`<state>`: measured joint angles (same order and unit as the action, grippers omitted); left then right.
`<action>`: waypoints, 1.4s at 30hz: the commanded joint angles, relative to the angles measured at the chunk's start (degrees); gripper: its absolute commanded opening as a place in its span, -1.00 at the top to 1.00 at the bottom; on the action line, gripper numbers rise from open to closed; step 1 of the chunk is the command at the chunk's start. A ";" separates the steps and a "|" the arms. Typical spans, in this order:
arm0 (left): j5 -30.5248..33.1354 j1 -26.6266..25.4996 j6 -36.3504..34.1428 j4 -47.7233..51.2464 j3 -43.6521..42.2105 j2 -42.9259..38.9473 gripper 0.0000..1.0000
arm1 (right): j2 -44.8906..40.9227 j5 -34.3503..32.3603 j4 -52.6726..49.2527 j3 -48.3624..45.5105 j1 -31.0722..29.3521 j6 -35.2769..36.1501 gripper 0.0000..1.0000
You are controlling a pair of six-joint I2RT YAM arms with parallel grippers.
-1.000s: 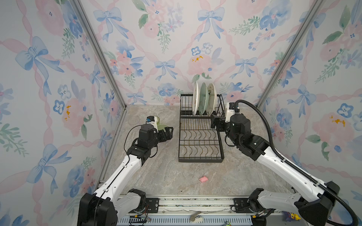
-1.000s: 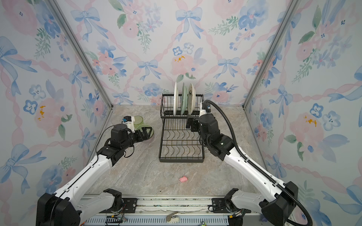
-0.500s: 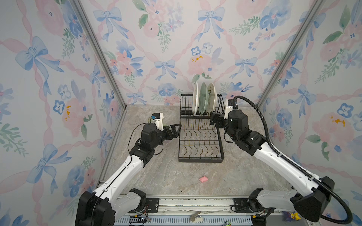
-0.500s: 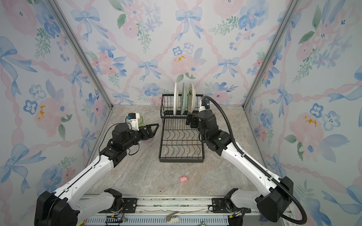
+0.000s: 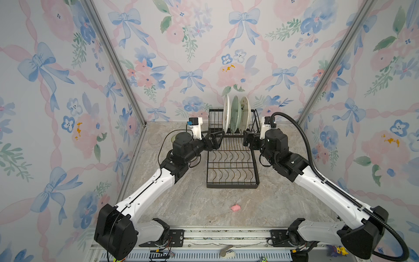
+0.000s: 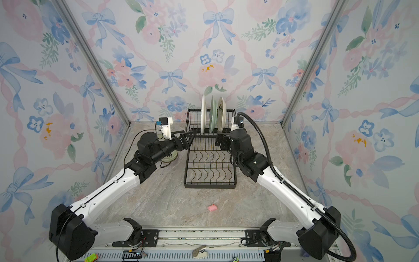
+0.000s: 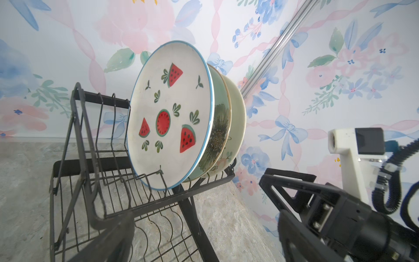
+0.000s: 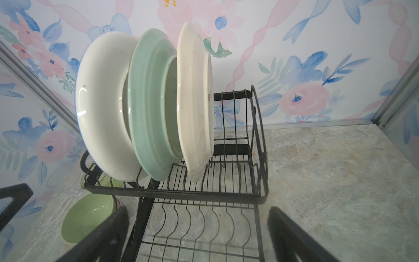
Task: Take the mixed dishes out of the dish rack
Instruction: 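Reach the left gripper to the watermelon-print plate while the right gripper draws back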
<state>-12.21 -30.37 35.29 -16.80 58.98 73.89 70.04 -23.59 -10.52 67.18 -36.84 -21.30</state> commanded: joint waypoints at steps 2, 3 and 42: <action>1.30 -1.58 -3.83 -1.74 4.69 5.00 -0.82 | -5.56 -0.05 -1.91 -4.27 0.28 -2.33 -0.94; 1.80 -1.84 -4.12 -1.72 5.59 6.04 -0.75 | -6.92 0.12 -2.36 -5.47 0.26 -2.70 -0.94; 20.28 -5.95 -14.90 10.69 29.60 26.41 0.31 | -26.10 -7.94 -7.58 -23.47 0.26 -6.00 -0.94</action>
<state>4.47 -36.07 21.93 -8.91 86.87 99.31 45.06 -29.67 -16.56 44.60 -36.84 -27.88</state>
